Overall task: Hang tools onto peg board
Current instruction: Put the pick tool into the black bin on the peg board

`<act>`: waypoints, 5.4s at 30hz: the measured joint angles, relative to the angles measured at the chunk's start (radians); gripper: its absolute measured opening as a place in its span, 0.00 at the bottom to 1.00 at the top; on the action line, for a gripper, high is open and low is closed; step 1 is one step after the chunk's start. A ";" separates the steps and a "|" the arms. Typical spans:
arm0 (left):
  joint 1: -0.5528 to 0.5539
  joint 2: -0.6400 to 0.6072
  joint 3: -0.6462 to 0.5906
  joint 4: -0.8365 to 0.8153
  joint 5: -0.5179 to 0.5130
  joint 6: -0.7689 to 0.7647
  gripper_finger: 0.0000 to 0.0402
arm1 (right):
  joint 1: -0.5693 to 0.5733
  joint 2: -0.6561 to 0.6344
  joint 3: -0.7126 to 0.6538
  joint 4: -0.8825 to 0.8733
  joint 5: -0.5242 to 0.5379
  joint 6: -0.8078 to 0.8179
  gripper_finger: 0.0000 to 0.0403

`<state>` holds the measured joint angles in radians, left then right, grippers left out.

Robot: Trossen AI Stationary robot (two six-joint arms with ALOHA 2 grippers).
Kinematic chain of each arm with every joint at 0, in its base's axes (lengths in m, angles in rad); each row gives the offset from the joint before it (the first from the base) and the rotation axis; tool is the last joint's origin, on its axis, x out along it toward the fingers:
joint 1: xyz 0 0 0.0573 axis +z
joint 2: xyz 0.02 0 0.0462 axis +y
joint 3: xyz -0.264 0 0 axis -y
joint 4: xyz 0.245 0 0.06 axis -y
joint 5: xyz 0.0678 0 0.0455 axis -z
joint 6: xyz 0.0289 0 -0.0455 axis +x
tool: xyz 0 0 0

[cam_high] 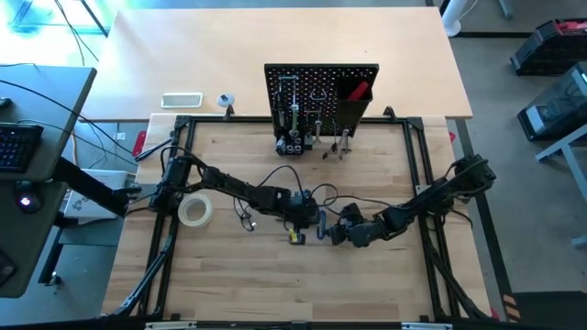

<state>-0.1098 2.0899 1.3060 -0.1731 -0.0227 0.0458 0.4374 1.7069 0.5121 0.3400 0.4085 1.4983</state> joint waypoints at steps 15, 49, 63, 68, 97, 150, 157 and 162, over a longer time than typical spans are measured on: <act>0.013 -0.060 -0.004 -0.048 0.039 0.052 0.31 | 0.009 0.001 0.000 0.001 0.017 -0.019 0.50; 0.032 -0.039 -0.180 0.243 0.044 0.045 0.01 | 0.011 -0.001 -0.001 0.001 0.027 -0.007 0.50; 0.031 -0.139 -0.183 0.243 0.042 0.089 0.01 | 0.012 -0.002 -0.001 0.017 0.036 0.028 0.50; 0.031 -0.139 -0.182 0.254 0.042 0.089 0.01 | -0.021 0.001 -0.003 0.092 0.039 -0.001 0.50; 0.073 -0.073 0.025 -0.139 0.064 0.213 0.33 | -0.044 0.000 -0.001 0.058 0.051 -0.036 0.50; 0.033 0.097 0.195 -0.248 0.088 0.209 0.01 | -0.042 0.000 -0.001 0.051 0.057 -0.029 0.50; 0.039 0.078 0.192 -0.215 0.100 0.221 0.00 | 0.009 0.009 0.002 0.036 0.035 0.040 0.50; 0.039 0.075 0.192 -0.186 0.113 0.221 0.01 | 0.024 0.009 0.003 0.018 0.028 0.090 0.50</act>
<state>-0.0704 2.1647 1.4979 -0.3587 0.0898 0.2667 0.4614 1.7157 0.5152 0.3580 0.4367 1.5882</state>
